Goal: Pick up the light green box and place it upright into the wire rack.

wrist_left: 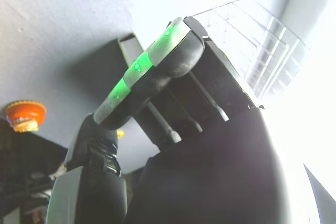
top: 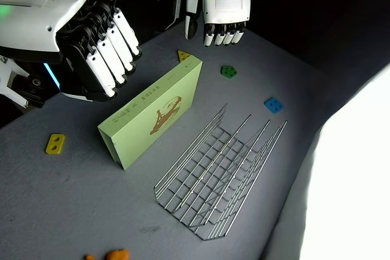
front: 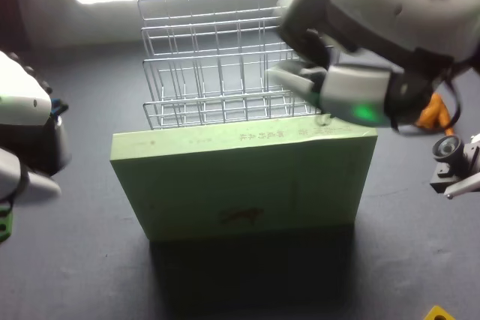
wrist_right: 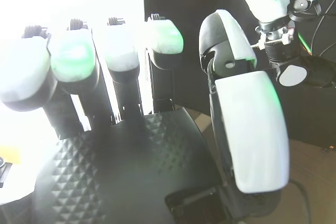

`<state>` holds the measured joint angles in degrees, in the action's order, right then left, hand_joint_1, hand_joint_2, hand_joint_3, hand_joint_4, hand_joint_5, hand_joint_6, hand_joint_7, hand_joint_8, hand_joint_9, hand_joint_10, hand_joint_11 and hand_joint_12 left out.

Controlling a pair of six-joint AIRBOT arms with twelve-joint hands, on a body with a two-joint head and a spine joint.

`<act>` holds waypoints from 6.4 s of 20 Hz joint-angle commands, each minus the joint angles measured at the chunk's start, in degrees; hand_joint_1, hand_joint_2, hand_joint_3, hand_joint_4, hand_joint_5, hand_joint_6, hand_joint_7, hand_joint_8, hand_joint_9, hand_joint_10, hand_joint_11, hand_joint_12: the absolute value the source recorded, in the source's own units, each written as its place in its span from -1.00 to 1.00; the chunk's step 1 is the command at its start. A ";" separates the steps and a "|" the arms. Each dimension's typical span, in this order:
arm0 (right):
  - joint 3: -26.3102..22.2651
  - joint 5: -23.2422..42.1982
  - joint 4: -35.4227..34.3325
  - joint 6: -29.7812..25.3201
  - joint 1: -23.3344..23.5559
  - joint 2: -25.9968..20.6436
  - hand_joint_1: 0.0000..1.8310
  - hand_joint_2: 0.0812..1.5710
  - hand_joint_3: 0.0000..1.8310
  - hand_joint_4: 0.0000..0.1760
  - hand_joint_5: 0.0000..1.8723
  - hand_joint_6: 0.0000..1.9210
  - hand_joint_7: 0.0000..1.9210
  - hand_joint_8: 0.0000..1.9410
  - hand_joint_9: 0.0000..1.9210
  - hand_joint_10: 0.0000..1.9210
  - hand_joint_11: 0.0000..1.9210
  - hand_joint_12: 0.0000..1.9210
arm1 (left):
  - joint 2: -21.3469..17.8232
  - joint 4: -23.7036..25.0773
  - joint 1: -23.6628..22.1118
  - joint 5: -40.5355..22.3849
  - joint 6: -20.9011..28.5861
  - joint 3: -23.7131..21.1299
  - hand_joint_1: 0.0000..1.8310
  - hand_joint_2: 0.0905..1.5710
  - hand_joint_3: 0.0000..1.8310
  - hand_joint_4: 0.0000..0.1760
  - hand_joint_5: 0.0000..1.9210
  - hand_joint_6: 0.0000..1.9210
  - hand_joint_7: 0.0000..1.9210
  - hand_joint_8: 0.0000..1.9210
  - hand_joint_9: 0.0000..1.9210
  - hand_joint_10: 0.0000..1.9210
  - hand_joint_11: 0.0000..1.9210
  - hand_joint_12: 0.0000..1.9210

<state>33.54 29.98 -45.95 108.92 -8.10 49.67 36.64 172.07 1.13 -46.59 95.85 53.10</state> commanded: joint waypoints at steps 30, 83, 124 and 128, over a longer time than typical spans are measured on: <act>3.55 -1.78 -41.52 30.02 3.12 7.28 -0.81 0.39 -1.00 -1.00 -0.89 -1.00 -0.90 -1.00 -0.93 -1.00 -1.00 -0.90 | 0.06 0.51 -0.15 3.60 -0.16 0.46 -0.97 0.60 -1.00 -0.87 -0.99 -1.00 -1.00 -1.00 -1.00 -1.00 -1.00 -1.00; 11.82 -5.79 -54.27 34.15 -0.72 16.29 0.52 0.35 -1.00 -1.00 0.12 -0.27 0.12 -0.07 -0.06 0.33 -0.26 0.50 | 0.38 0.51 0.63 3.60 -0.14 1.01 -1.00 0.62 -0.99 -1.00 -0.92 -1.00 -0.99 -1.00 -1.00 -1.00 -1.00 -1.00; 19.28 -5.08 -21.20 14.83 9.51 15.43 0.52 0.34 -1.00 -1.00 0.04 -0.12 0.14 -0.15 0.00 0.24 -0.25 0.43 | 0.67 0.51 1.45 3.60 -0.15 1.41 -0.96 0.63 -1.00 -1.00 -0.85 -0.99 -0.87 -0.99 -0.97 -1.00 -1.00 -1.00; 21.14 -5.30 -20.37 13.51 8.26 16.64 0.53 0.31 -1.00 -1.00 0.11 -0.20 0.18 -0.24 0.08 0.14 -0.17 0.39 | 1.22 0.51 1.93 3.60 -0.14 2.40 -0.96 0.64 -0.99 -1.00 -0.93 -1.00 -0.95 -1.00 -1.00 -1.00 -1.00 -1.00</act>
<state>54.68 21.82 -68.77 122.83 -0.45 66.65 37.71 172.07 3.36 -46.68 95.83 55.24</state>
